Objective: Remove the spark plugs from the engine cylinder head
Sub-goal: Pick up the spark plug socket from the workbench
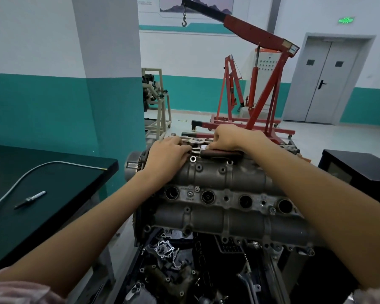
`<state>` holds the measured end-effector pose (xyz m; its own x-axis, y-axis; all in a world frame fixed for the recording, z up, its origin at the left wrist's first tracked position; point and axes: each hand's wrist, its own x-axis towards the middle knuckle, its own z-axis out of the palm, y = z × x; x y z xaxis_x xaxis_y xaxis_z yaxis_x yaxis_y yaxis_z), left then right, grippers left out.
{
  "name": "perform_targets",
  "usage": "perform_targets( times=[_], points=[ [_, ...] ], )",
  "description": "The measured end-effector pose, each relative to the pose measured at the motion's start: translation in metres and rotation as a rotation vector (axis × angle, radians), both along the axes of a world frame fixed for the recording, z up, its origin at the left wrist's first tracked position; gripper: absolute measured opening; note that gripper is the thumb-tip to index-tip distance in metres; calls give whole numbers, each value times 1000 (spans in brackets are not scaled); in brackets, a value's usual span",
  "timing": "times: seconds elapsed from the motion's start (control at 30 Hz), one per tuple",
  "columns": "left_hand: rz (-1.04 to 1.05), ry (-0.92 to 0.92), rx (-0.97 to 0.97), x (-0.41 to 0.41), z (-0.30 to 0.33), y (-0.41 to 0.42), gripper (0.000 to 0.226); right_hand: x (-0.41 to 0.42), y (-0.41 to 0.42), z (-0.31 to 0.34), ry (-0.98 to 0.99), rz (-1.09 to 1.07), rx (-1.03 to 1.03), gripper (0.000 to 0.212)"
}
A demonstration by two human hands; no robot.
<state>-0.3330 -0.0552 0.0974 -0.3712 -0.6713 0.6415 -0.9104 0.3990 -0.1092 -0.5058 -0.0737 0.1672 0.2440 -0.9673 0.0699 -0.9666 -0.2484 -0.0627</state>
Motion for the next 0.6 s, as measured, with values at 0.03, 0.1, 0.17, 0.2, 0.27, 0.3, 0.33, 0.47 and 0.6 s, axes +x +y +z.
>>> perform_targets(
  times=[0.03, 0.1, 0.17, 0.2, 0.27, 0.3, 0.33, 0.47, 0.6],
  points=[
    [-7, -4, -16, 0, 0, 0, 30, 2, -3, 2, 23, -16, 26, 46],
    [-22, -7, -34, 0, 0, 1, 30, 4, -8, 6, 63, -16, 68, 43],
    [-34, 0, -44, 2, -3, 4, 31, 7, -9, 6, 105, 19, 112, 35],
    [-40, 6, -48, 3, -4, 5, 31, 8, -7, 5, 125, 40, 113, 32],
    [-45, 39, -48, 4, -6, 7, 30, 9, -2, 1, 181, 73, 58, 38],
    [-43, 61, -44, 4, -6, 8, 30, 7, 1, -2, 202, 82, 19, 43],
    [-39, 74, -41, 4, -6, 8, 30, 6, 4, -4, 209, 85, -15, 47],
    [1, 85, -37, 1, -7, 9, 31, 4, 23, 1, 193, 147, -170, 40],
    [-9, 221, 46, 0, -5, 11, 28, -17, 33, 21, 49, 115, -304, 34]
  ],
)
